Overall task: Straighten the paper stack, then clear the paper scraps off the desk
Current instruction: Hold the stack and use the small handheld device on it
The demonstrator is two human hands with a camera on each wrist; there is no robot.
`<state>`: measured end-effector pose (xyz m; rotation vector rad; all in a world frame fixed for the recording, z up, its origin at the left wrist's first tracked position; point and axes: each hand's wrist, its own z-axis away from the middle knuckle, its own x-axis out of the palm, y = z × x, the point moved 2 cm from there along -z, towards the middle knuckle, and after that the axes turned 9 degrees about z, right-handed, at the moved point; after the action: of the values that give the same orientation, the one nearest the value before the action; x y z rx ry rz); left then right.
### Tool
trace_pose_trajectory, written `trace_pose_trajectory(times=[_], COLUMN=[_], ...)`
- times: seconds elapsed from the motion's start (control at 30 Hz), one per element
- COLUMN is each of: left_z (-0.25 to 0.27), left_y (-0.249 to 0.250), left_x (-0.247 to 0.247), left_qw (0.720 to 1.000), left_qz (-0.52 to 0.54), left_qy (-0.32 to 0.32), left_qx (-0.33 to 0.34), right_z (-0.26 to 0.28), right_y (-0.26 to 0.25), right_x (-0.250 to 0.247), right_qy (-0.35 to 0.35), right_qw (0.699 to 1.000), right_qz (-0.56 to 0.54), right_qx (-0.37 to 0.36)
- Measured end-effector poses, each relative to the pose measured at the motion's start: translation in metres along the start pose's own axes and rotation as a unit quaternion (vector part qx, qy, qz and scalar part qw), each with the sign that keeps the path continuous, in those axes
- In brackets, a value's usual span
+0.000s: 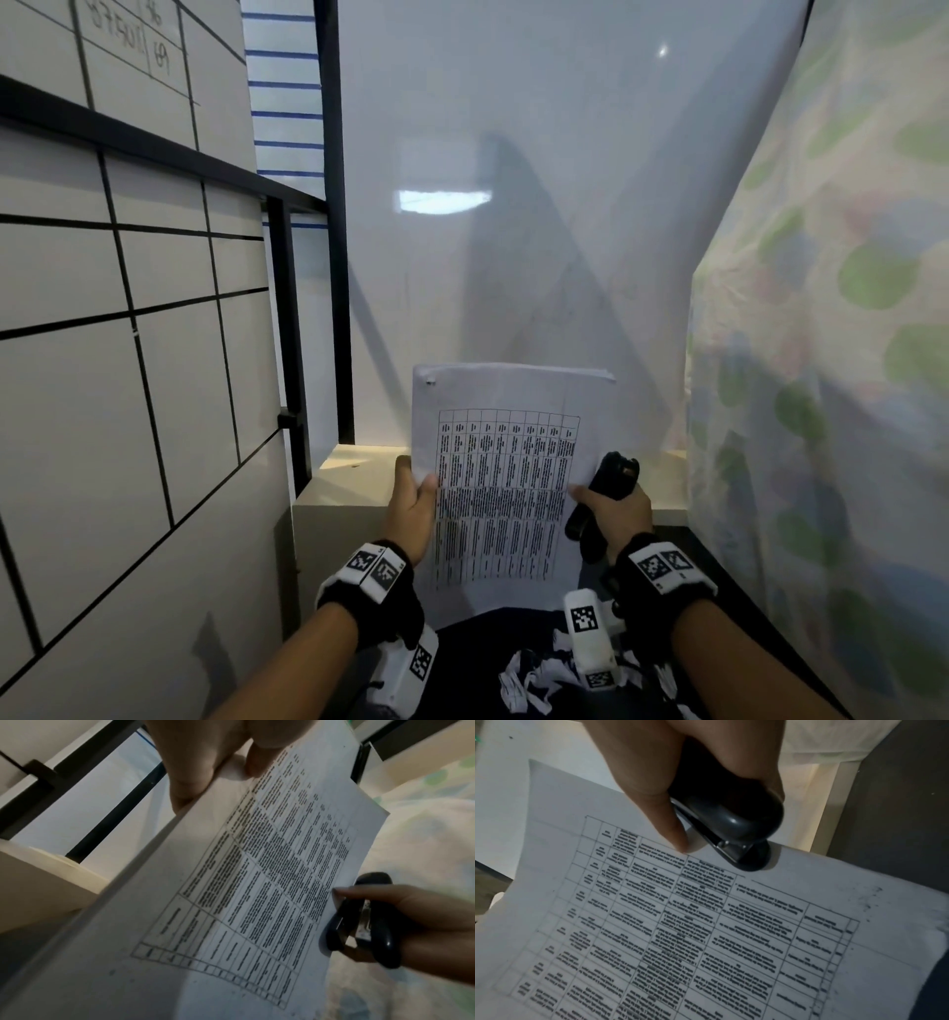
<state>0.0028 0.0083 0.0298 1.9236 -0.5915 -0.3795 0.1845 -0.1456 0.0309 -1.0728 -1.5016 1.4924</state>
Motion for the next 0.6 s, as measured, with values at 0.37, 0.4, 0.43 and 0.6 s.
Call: trace_pose_trajectory(times=[0.37,0.4,0.43,0.6], left_z=[-0.014,-0.020,-0.026,-0.042], left_y=[0.041,0.051,0.061,0.084], left_x=[0.002,0.002,0.002,-0.006], left_qw=[0.997,0.997,0.996,0.995], left_qz=[0.055,0.055,0.050,0.027], left_qy=[0.010,0.014,0.018,0.021], left_qx=[0.045,0.055,0.068,0.096], right_z=[-0.002,-0.002,-0.003,0.003], right_y=[0.005,0.006,0.006,-0.008], right_x=[-0.002,-0.002,-0.001,-0.009], right_qy=[-0.009,-0.008,-0.010,-0.002], right_qw=[0.999,0.999,0.999,0.995], right_qz=[0.018,0.019,0.021,0.077], right_qx=[-0.025,-0.026,-0.027,-0.070])
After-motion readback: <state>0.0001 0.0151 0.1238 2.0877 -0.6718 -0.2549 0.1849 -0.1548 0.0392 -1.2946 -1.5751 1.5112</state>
